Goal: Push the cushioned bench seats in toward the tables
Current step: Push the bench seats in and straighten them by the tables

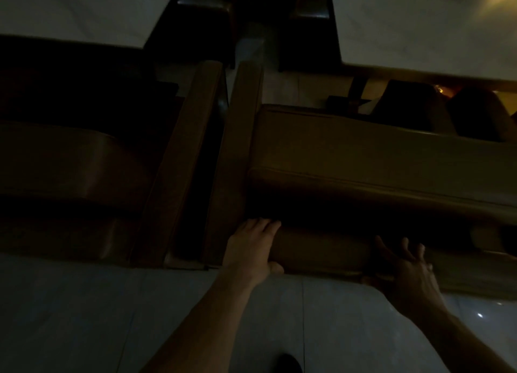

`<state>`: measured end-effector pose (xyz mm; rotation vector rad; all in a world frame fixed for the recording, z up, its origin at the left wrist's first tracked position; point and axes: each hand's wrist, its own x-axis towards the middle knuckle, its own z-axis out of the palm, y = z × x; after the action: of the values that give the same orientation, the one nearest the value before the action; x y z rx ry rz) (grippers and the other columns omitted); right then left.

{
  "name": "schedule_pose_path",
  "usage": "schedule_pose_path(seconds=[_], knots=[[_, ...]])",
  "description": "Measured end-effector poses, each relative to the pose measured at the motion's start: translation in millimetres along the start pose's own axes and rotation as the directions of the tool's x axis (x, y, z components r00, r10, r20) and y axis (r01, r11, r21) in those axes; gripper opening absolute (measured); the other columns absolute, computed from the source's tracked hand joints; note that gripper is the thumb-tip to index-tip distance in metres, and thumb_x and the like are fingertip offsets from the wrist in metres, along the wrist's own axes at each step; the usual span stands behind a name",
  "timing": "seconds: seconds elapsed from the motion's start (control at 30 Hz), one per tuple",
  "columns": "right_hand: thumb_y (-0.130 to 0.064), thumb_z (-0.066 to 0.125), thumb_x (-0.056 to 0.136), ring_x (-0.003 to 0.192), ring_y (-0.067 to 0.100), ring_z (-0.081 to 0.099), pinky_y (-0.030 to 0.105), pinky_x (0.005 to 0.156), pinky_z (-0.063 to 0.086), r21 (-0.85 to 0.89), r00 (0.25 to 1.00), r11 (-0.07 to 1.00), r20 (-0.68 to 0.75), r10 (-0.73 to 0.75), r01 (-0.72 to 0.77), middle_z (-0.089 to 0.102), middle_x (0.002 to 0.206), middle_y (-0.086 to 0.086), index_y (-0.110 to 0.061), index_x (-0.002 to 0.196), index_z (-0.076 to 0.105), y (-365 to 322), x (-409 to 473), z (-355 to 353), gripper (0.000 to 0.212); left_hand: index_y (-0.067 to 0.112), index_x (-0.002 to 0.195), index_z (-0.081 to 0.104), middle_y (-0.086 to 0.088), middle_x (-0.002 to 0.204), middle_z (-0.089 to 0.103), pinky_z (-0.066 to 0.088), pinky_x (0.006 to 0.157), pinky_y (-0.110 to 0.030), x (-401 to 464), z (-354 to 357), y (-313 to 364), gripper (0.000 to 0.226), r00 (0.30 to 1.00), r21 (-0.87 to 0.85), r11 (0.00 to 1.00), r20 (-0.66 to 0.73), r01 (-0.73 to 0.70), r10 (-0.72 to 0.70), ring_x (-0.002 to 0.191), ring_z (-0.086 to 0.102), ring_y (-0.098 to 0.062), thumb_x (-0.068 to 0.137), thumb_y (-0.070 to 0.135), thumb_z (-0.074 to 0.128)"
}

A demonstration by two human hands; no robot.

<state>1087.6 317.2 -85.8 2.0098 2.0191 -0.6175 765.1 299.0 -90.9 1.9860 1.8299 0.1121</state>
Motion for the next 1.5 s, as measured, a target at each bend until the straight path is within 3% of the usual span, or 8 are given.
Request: schedule_pose_path(seconds=[0.27, 0.4, 0.57, 0.8, 0.97, 1.13, 1.37, 1.5], knots=[[-0.065, 0.066, 0.078, 0.146, 0.045, -0.002, 0.067, 0.113, 0.018, -0.056, 0.994, 0.998, -0.101, -0.042, 0.036, 0.010, 0.162, 0.019, -0.037, 0.155, 0.014, 0.9, -9.1, 6.4, 0.097, 0.027, 0.150, 0.027, 0.002, 0.151, 0.035, 0.027, 0.113, -0.037, -6.3, -5.5, 17.3, 0.098, 0.997, 0.036, 0.997, 0.024, 0.072, -0.073, 0.138, 0.030, -0.021, 0.071, 0.045, 0.082], [-0.068, 0.062, 0.078, 0.146, 0.045, -0.001, 0.067, 0.113, 0.020, -0.082, 0.993, 0.996, -0.111, -0.044, 0.035, 0.010, 0.162, 0.018, -0.036, 0.156, 0.014, 3.5, -16.0, 11.1, 0.097, 0.027, 0.151, 0.026, 0.002, 0.153, 0.032, 0.025, 0.114, -0.038, -13.0, -3.9, 21.3, 0.098, 0.994, 0.028, 0.995, 0.052, 0.095, -0.096, 0.140, 0.028, -0.022, 0.072, 0.043, 0.082], [-0.069, 0.059, 0.080, 0.147, 0.044, -0.011, 0.064, 0.117, 0.010, -0.066, 0.997, 0.998, -0.071, -0.024, 0.020, -0.001, 0.164, 0.015, -0.039, 0.156, 0.006, 4.6, -25.4, 14.5, 0.097, 0.029, 0.151, 0.025, 0.003, 0.153, 0.031, 0.029, 0.113, -0.040, -27.3, 1.6, 21.5, 0.099, 0.991, 0.007, 0.994, 0.070, 0.110, -0.110, 0.141, 0.027, -0.022, 0.071, 0.045, 0.082], [-0.072, 0.058, 0.080, 0.147, 0.047, -0.006, 0.064, 0.116, 0.014, -0.111, 0.998, 0.994, -0.069, -0.007, -0.001, 0.001, 0.163, 0.017, -0.039, 0.155, 0.005, -0.5, -30.0, 10.4, 0.098, 0.028, 0.154, 0.017, 0.002, 0.159, 0.021, 0.019, 0.117, -0.038, -30.6, -2.6, 26.3, 0.098, 0.990, 0.025, 0.995, 0.103, 0.097, -0.099, 0.147, 0.014, -0.024, 0.078, 0.042, 0.078], [-0.074, 0.059, 0.077, 0.144, 0.046, 0.009, 0.062, 0.110, 0.031, -0.170, 0.997, 0.985, -0.073, -0.011, -0.002, 0.014, 0.159, 0.017, -0.038, 0.155, 0.008, -4.8, -28.7, 3.3, 0.100, 0.027, 0.156, 0.010, 0.001, 0.162, 0.013, 0.011, 0.118, -0.039, -30.7, -2.8, 28.2, 0.100, 0.988, 0.037, 0.995, 0.121, 0.096, -0.100, 0.149, 0.005, -0.024, 0.081, 0.042, 0.075], [-0.066, 0.065, 0.079, 0.149, 0.043, -0.006, 0.060, 0.120, 0.011, -0.171, 0.999, 0.985, -0.043, -0.027, 0.019, 0.003, 0.164, 0.017, -0.032, 0.156, 0.004, -12.8, -27.8, -8.1, 0.105, 0.026, 0.156, 0.004, 0.000, 0.164, 0.007, 0.003, 0.119, -0.037, -28.4, -4.6, 29.6, 0.106, 0.986, 0.094, 0.993, 0.138, 0.077, -0.090, 0.150, 0.000, -0.023, 0.080, 0.047, 0.074], [-0.056, 0.075, 0.077, 0.150, 0.033, -0.009, 0.059, 0.120, 0.007, -0.106, 0.989, 0.983, 0.033, -0.147, 0.150, -0.007, 0.165, 0.008, -0.037, 0.155, -0.007, -25.0, -19.6, -5.7, 0.115, 0.033, 0.155, -0.001, -0.002, 0.164, 0.006, -0.002, 0.121, -0.044, -25.2, 9.6, 29.7, 0.120, 0.994, 0.158, 0.987, 0.104, 0.021, -0.038, 0.150, 0.000, -0.023, 0.067, 0.070, 0.071], [-0.057, 0.071, 0.079, 0.151, 0.033, -0.006, 0.060, 0.120, 0.009, -0.104, 0.989, 0.984, 0.003, -0.149, 0.148, -0.002, 0.165, 0.008, -0.035, 0.155, -0.003, -25.6, -15.6, -0.3, 0.108, 0.031, 0.155, 0.009, 0.001, 0.163, 0.015, 0.005, 0.122, -0.045, -23.1, 16.7, 34.4, 0.109, 0.999, 0.129, 0.991, 0.034, 0.027, -0.031, 0.150, 0.007, -0.023, 0.072, 0.064, 0.071]])
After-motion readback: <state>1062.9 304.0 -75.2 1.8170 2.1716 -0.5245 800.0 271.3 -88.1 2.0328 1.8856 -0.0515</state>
